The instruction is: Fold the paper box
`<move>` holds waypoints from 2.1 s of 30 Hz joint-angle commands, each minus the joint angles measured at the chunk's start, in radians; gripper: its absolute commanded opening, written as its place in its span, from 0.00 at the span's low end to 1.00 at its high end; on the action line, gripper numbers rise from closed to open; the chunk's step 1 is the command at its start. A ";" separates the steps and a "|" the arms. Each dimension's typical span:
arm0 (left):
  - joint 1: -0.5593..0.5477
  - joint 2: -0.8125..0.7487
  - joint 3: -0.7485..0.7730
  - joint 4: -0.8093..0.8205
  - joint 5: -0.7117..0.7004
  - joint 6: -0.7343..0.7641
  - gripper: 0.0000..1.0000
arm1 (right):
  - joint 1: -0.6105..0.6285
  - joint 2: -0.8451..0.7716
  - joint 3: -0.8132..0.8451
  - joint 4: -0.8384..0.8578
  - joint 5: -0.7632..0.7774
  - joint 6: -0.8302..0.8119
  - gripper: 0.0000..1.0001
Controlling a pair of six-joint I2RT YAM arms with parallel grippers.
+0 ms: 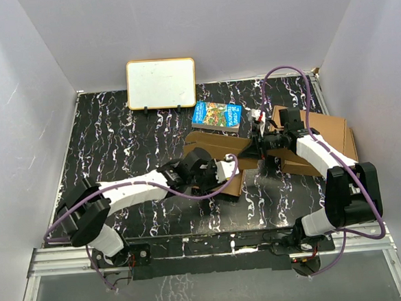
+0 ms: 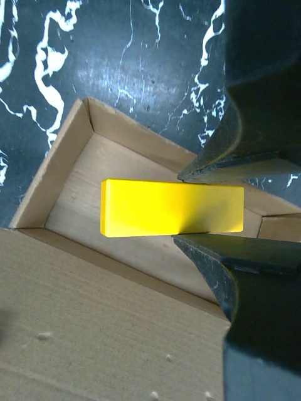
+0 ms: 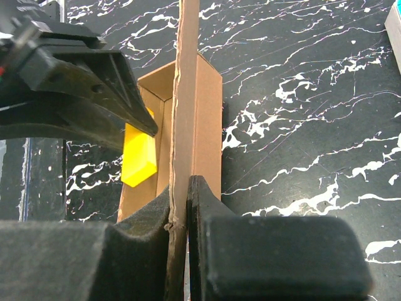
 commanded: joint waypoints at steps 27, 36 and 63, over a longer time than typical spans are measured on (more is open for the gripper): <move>0.173 -0.378 -0.167 0.233 -0.071 -0.620 0.66 | -0.004 0.005 0.025 0.041 -0.046 -0.023 0.08; 0.464 -0.560 -0.308 0.217 0.055 -0.799 0.69 | -0.004 0.006 0.024 0.040 -0.048 -0.026 0.08; 0.605 -0.129 -0.173 0.473 0.532 -0.650 0.54 | -0.003 0.012 0.027 0.035 -0.047 -0.028 0.08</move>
